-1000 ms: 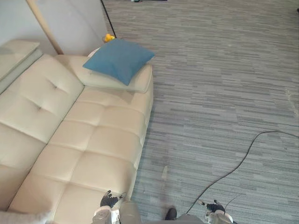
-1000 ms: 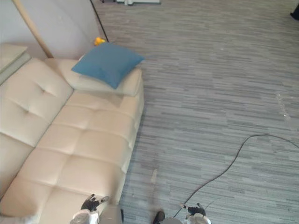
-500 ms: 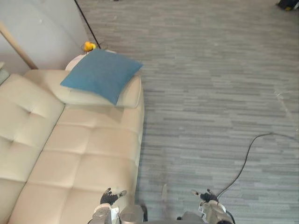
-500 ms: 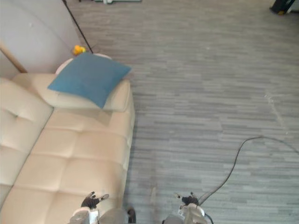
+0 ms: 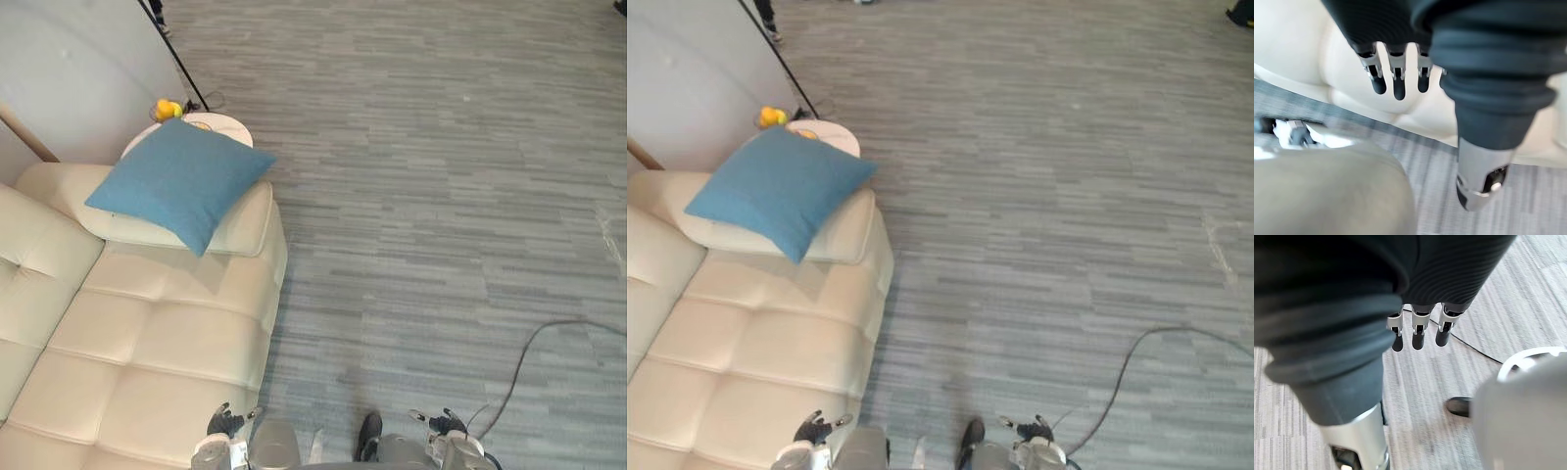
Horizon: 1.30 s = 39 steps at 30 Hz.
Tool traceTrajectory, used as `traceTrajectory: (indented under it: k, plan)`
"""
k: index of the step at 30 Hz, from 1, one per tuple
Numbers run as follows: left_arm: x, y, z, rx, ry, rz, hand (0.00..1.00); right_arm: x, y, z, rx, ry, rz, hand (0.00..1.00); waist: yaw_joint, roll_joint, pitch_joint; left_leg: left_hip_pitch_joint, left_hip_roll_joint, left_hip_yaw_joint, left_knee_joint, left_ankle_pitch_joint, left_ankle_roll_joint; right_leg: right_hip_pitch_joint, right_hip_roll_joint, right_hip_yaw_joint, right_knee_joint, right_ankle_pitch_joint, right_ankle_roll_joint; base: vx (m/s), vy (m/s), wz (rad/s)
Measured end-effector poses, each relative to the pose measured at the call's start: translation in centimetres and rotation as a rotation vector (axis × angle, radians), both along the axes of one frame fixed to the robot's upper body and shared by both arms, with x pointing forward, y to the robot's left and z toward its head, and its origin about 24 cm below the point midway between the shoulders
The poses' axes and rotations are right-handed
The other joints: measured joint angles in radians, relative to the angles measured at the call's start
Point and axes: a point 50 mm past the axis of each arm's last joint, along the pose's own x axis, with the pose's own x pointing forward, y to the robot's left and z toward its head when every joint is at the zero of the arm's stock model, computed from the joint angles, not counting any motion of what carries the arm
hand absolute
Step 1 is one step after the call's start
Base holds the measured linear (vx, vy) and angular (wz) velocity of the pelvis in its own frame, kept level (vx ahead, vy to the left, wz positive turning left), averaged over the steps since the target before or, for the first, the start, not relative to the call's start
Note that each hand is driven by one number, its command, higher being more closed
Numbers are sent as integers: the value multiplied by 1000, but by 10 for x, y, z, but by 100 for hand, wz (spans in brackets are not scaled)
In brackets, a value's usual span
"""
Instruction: Pick up cushions and gather them together orderly.
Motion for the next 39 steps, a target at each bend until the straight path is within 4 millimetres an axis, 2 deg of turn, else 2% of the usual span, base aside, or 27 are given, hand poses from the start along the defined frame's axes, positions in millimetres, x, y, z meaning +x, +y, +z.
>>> traceTrajectory:
  k: [2, 3, 4, 5, 6, 7, 9, 11, 12, 13, 14, 16, 17, 19, 20, 22, 23, 24, 25, 27, 29, 30, 32, 35, 36, 37, 39]
  plan:
    - [4, -1, 1, -1, -8, -11, 0, 6, -1, 2, -7, -15, -2, 0, 1, 1, 0, -38, -36, 56, -228, 17, 14, 29, -10, -12, -20, -11, 23, 306, 18, 16]
    - [4, -2, 1, -2, -7, -11, 0, 6, -2, 2, -5, -17, -16, 0, 3, 3, 0, -36, -69, 64, -405, 68, 15, 48, -17, -16, -28, -28, 37, 356, 96, 11]
    - [2, -2, 0, -3, -2, -9, 0, 4, -2, 2, -6, -14, -24, 0, 12, 2, -2, -24, -93, 61, -536, 184, 12, 72, -22, -13, -30, -49, 57, 499, 136, -4]
    - [0, 0, 0, 1, 3, -7, 0, 2, 1, 1, 1, -9, -25, 0, 29, -5, -8, 19, -110, 78, -592, 259, 36, 96, -32, 4, -41, -59, 72, 453, 114, -6]
    - [1, 1, 0, 6, 3, -10, 0, 2, 5, 0, 12, -6, -19, 0, 35, -23, -14, 34, -129, 87, -618, 262, 41, 106, -41, 14, -49, -61, 80, 393, 67, 1]
    - [2, 4, 1, 14, 0, -12, 0, 2, 9, -1, 22, -5, -16, 0, 33, -46, -26, 40, -148, 95, -625, 268, 70, 106, -57, 22, -65, -56, 89, 481, 56, 14]
    - [6, 8, 3, 19, -7, -3, 0, 6, 9, 1, 21, -19, -12, 0, 38, -61, -20, 32, -158, 103, -534, 200, 107, 141, -77, 47, -70, -33, 118, 517, 93, 4]
    - [-3, 5, -1, 8, 19, 11, 0, 6, 7, 1, 18, -21, -8, 0, 42, -43, -32, 88, -137, 118, -503, 117, 108, 87, -85, 102, 153, -56, 160, 381, 130, -24]
    - [-5, 6, -2, 10, 32, 11, 0, 6, 10, 0, 26, -22, -2, 0, 42, -45, -31, 143, -134, 123, -525, 86, 102, -8, -120, 124, 412, -59, 222, 250, 79, -24]
    - [-6, 8, -2, 14, 36, 8, 0, 6, 11, 0, 31, -19, 1, 0, 42, -50, -28, 172, -140, 122, -538, 79, 100, -59, -142, 132, 534, -54, 255, 327, 69, -2]
    - [-8, 9, -3, 20, 52, -2, 0, 3, 14, -2, 37, -8, 10, 0, 35, -64, -27, 241, -155, 116, -571, 71, 99, -124, -188, 126, 713, -65, 247, 289, 33, 17]
    - [-10, 11, -3, 32, 62, -25, 0, -7, 16, -5, 27, 25, 43, 0, 29, -66, -27, 349, -164, 101, -637, 70, 97, -170, -235, 41, 744, -120, 186, 421, 13, 28]
    - [-10, 11, -3, 33, 60, -27, 0, -6, 16, -5, 28, 25, 44, 0, 24, -67, -27, 363, -161, 92, -646, 70, 96, -180, -235, 21, 717, -130, 178, 427, -48, 48]
    - [-6, 11, -2, 33, 51, -29, 0, -2, 16, -4, 29, 14, 47, 0, -6, -62, -27, 387, -134, 34, -660, 66, 89, -225, -187, 7, 494, -134, 152, 317, -121, 72]
    - [-6, 11, -2, 33, 49, -30, 0, -3, 16, -4, 29, 14, 47, 0, -8, -62, -26, 389, -128, 20, -660, 62, 83, -232, -170, 25, 431, -120, 146, 305, -190, 80]
    - [-5, 11, -1, 34, 46, -28, 0, -9, 15, -6, 30, 30, 42, 0, -13, -72, -29, 394, -118, -60, -651, 32, 41, -238, -92, 216, 175, -8, 148, 316, -279, 91]
    - [-5, 12, -1, 35, 46, -27, 0, -11, 15, -6, 31, 36, 39, 0, -14, -79, -30, 395, -121, -76, -646, 21, 33, -236, -84, 263, 146, 19, 151, 334, -375, 115]
    - [-7, 7, -3, 20, 55, -16, 0, -15, 8, -6, 21, 40, 22, 0, -22, -68, -31, 388, -109, -135, -598, -29, 6, -232, -65, 281, 172, 56, 120, 375, -417, 84]
    - [-11, 3, -5, 2, 61, 10, 0, -13, 2, -4, 3, 36, 24, 0, -10, -39, -38, 376, -83, -154, -552, -32, 2, -221, -50, 250, 190, 23, 95, 310, -344, 72]
    - [-15, -1, -7, -13, 70, 24, 0, -9, -1, -3, 0, 23, 19, 0, -13, -21, -47, 297, -59, -175, -403, -29, -3, -194, -40, 187, 187, -13, 72, 255, -281, 74]
    - [-8, -6, -6, -26, 52, 17, 0, -10, -6, -2, -6, 21, -7, 0, -17, 3, -35, 205, -27, -154, -231, 11, -55, -131, -35, 111, 168, -32, 55, 265, -298, 112]
    - [-5, -9, -5, -35, 41, 21, 0, -14, -6, -3, -6, 32, -12, 0, -11, 4, -33, 168, -3, -105, -169, 38, -48, -85, -34, 73, 133, -36, 47, 183, -178, 100]
    - [-3, -10, -4, -37, 33, 13, 0, -16, -6, -3, -11, 36, -15, 0, -9, -1, -33, 138, 9, -23, -182, 23, -21, -30, -39, 23, 67, -31, 42, 157, -131, 82]
    - [6, -14, -2, -43, 6, -10, 0, -10, -7, -2, -9, 19, -27, 0, -8, -21, -23, 92, -48, 123, -375, 16, -7, 14, -66, -41, -13, -14, 57, 150, -22, 79]
    - [7, -15, -2, -42, 4, -22, 0, -6, -7, -1, -7, 8, -32, 0, -8, -21, -22, 85, -73, 173, -488, 56, -3, 23, -74, -65, -29, -10, 64, 158, 57, 32]
    - [7, -15, -2, -41, 6, -24, 0, -5, -8, 0, -6, 2, -39, 0, -3, -19, -23, 94, -92, 219, -608, 191, 47, 32, -72, -76, -42, -11, 82, 244, 107, 26]
    - [10, -12, 0, -28, 2, -36, 0, 2, 0, 1, 10, -13, -20, 0, -1, -36, -26, 117, -118, 223, -633, 195, 56, 41, -85, -70, -54, -9, 96, 229, 93, 13]
